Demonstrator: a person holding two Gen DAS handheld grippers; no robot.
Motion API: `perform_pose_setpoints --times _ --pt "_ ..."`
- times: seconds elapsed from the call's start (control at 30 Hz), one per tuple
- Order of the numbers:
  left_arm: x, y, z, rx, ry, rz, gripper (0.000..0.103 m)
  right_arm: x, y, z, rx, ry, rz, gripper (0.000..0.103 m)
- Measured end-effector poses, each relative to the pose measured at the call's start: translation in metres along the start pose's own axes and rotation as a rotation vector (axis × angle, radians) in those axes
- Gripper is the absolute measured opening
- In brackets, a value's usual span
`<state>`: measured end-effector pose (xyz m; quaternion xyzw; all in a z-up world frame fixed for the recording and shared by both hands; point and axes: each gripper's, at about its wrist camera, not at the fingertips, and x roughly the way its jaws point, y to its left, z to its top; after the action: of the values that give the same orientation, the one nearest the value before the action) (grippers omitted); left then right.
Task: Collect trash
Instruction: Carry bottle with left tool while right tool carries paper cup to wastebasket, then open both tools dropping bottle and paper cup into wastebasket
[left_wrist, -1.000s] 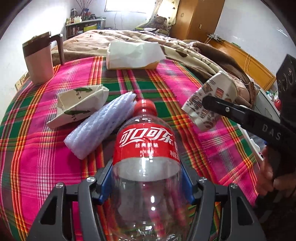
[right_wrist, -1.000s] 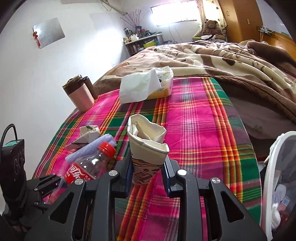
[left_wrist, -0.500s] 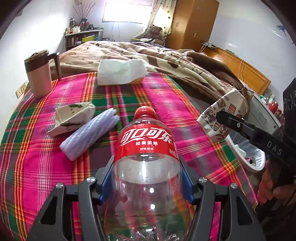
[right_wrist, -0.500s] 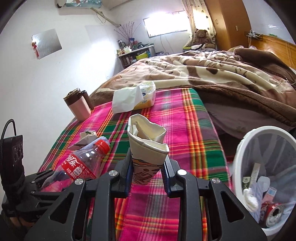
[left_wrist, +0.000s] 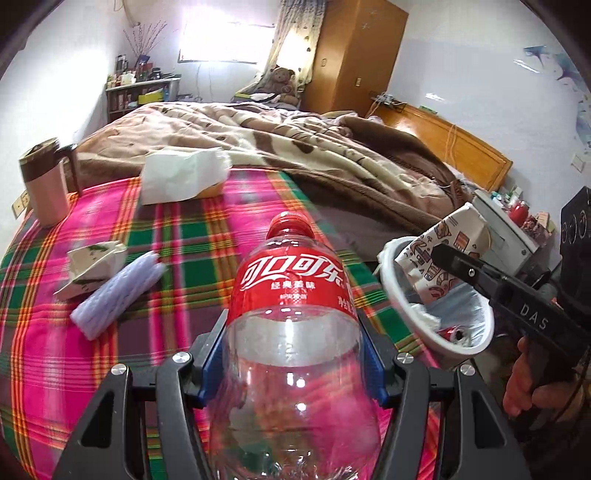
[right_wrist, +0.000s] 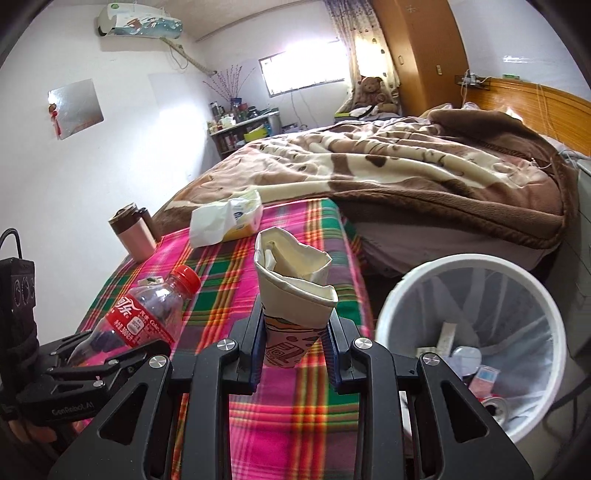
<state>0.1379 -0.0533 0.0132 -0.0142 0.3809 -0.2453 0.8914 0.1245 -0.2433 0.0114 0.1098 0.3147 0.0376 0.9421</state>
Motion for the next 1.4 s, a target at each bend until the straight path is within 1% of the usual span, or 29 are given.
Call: perform_pose_setpoints --times 0.23,0.47,0.63,0.9,1.0,1.2,1.3,1.4 --pt "0.011 -0.037 0.009 0.037 -0.009 -0.058 0.064 -0.016 -0.029 0.000 0.029 -0.013 -0.061 0.028" --pt "0.026 -0.075 0.015 0.071 -0.002 -0.111 0.064 -0.030 -0.064 -0.003 0.062 -0.019 -0.136 0.028" --pt "0.040 -0.098 0.017 0.099 0.017 -0.143 0.064 -0.032 -0.086 -0.007 0.090 0.003 -0.177 0.028" --pt "0.058 -0.132 0.015 0.140 0.042 -0.162 0.064 -0.036 -0.106 -0.010 0.112 0.012 -0.211 0.028" --pt "0.063 -0.145 0.014 0.165 0.045 -0.158 0.064 -0.034 -0.114 -0.010 0.117 0.020 -0.223 0.028" --pt "0.075 -0.167 0.015 0.191 0.060 -0.175 0.064 -0.030 -0.129 -0.011 0.123 0.044 -0.252 0.028" --pt "0.081 -0.175 0.015 0.210 0.070 -0.176 0.064 -0.028 -0.134 -0.013 0.123 0.060 -0.268 0.028" --pt "0.088 -0.179 0.016 0.205 0.083 -0.184 0.064 -0.024 -0.139 -0.015 0.119 0.083 -0.276 0.028"
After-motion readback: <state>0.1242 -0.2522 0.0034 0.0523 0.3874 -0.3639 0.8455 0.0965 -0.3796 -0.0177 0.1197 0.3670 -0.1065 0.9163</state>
